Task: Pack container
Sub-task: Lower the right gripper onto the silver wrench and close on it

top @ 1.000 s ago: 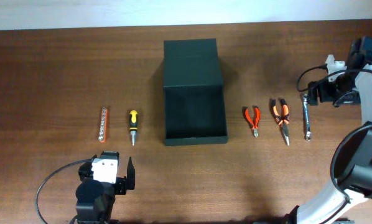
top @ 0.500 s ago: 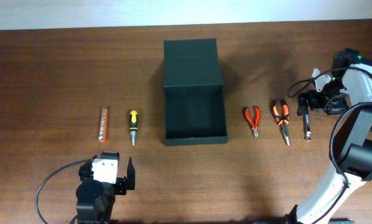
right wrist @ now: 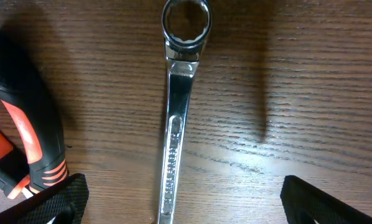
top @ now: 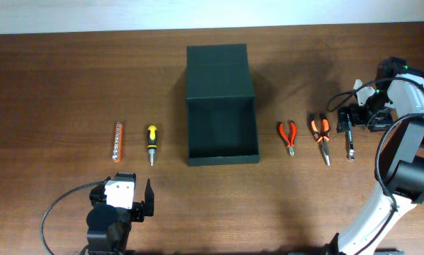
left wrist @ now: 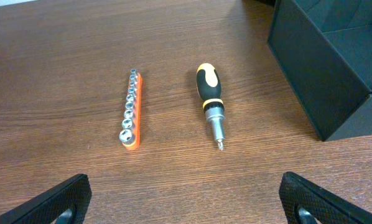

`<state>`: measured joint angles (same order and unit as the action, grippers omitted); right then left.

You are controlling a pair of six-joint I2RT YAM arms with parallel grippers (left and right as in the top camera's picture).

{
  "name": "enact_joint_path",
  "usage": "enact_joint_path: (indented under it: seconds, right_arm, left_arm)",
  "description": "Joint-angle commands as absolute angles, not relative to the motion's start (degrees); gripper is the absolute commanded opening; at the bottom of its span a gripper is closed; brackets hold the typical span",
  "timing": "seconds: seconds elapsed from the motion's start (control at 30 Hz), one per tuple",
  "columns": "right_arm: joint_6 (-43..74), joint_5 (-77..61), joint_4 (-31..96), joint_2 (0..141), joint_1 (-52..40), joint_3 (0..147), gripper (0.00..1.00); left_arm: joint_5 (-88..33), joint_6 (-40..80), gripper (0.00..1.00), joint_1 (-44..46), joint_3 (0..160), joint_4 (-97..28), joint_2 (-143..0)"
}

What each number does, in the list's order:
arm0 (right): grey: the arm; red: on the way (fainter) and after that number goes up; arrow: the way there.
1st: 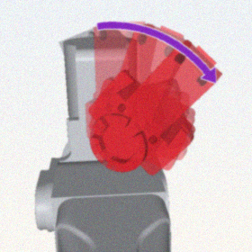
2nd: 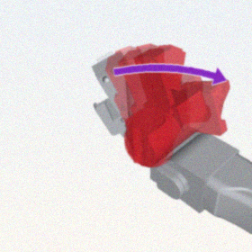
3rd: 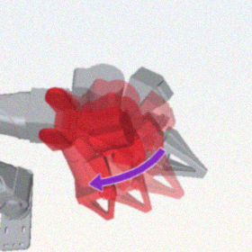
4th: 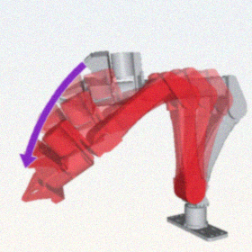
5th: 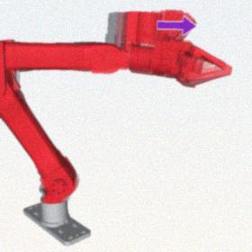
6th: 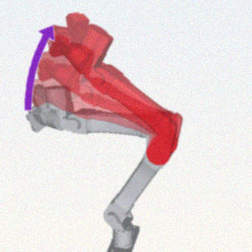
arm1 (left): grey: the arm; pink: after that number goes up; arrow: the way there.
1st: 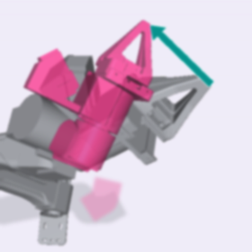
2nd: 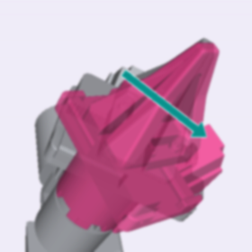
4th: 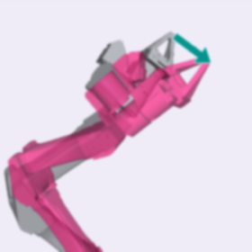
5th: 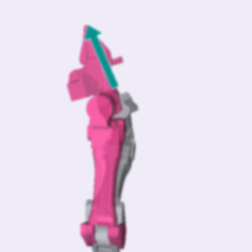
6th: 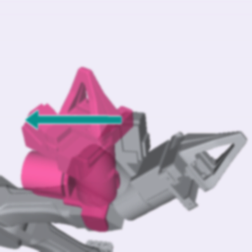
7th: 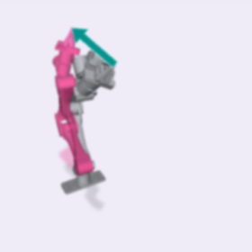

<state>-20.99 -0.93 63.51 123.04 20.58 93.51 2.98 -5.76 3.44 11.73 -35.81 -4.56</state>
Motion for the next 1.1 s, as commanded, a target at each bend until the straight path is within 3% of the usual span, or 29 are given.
enact_joint_path:
  seconds: [0.0,1.07]
  right_arm:
    - [-20.58,-1.48,63.11,124.66,20.27,93.08,0.99]
    - [-22.09,-1.45,61.67,127.13,20.29,93.06,0.99]
  left_arm:
    - [2.37,-5.26,0.99,3.6,12.84,-35.7,-4.56]
    - [2.37,-5.26,0.99,3.6,12.84,-35.7,-4.56]
